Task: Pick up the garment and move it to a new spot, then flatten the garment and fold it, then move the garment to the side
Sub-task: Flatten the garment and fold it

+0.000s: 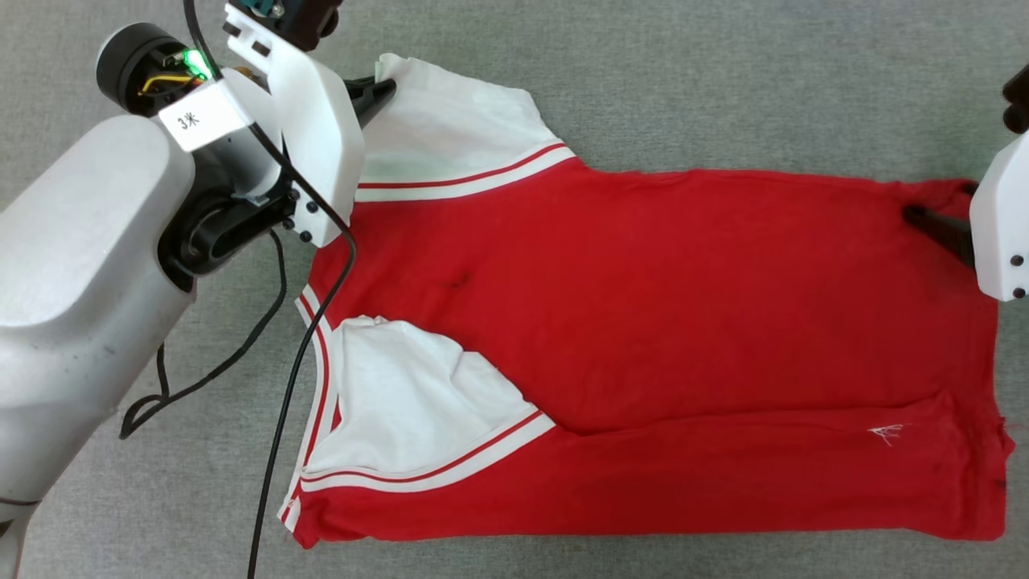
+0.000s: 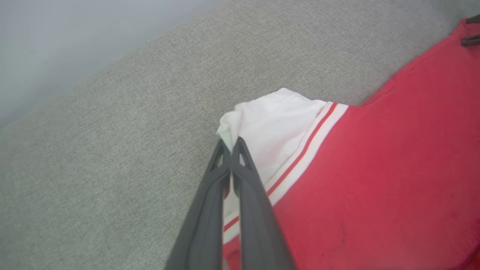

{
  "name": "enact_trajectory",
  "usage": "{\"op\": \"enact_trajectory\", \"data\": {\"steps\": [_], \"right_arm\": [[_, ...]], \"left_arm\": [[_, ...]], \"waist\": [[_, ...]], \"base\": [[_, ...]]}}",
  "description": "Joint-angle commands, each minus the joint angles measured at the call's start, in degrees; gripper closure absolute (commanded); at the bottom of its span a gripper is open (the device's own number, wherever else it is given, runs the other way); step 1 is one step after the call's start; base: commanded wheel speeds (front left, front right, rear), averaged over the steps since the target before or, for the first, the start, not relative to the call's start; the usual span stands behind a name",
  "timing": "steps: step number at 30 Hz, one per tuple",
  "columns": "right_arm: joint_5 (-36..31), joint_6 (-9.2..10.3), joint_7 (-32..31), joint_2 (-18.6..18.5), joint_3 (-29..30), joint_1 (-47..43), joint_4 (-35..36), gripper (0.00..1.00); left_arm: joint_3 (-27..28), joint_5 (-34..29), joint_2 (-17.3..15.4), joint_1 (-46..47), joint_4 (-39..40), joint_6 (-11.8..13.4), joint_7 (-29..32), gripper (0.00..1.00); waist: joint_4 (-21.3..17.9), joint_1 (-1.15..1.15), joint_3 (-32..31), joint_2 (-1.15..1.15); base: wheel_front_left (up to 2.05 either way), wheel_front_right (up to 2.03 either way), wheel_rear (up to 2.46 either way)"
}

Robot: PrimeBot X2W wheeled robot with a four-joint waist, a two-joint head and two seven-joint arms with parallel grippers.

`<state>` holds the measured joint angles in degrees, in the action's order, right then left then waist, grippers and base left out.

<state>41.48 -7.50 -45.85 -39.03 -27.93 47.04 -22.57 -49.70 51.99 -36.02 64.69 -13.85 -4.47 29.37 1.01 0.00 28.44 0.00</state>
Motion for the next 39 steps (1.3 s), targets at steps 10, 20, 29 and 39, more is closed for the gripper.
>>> {"op": "enact_trajectory", "data": {"steps": [10,20,29,39], "right_arm": [[3.03,0.03,8.09,-0.56,-7.73,-1.40,-5.38,1.00],[5.70,0.03,23.18,-1.65,-9.26,-2.27,-3.72,1.00],[5.82,0.04,29.50,-3.71,-10.30,-8.94,-0.35,1.00],[4.64,0.04,32.65,-4.83,-6.97,-20.77,5.12,1.00]], "left_arm": [[0.33,-0.12,-0.88,-2.45,-0.61,0.45,-2.46,1.00],[1.42,1.39,-4.59,-10.96,2.19,2.76,-7.90,1.00],[2.29,3.37,-8.19,-21.39,8.32,7.41,-12.46,1.00],[0.12,6.33,-11.26,-34.01,13.27,11.12,-14.30,1.00]], "waist": [[0.00,0.00,-0.98,0.00],[-1.86,0.00,-8.20,0.00],[-1.70,0.00,-13.96,0.00],[-1.37,0.00,-18.81,0.00]], "base": [[0.00,0.00,0.00],[0.00,0.00,0.00],[0.00,0.00,0.00],[0.00,0.00,0.00]]}}
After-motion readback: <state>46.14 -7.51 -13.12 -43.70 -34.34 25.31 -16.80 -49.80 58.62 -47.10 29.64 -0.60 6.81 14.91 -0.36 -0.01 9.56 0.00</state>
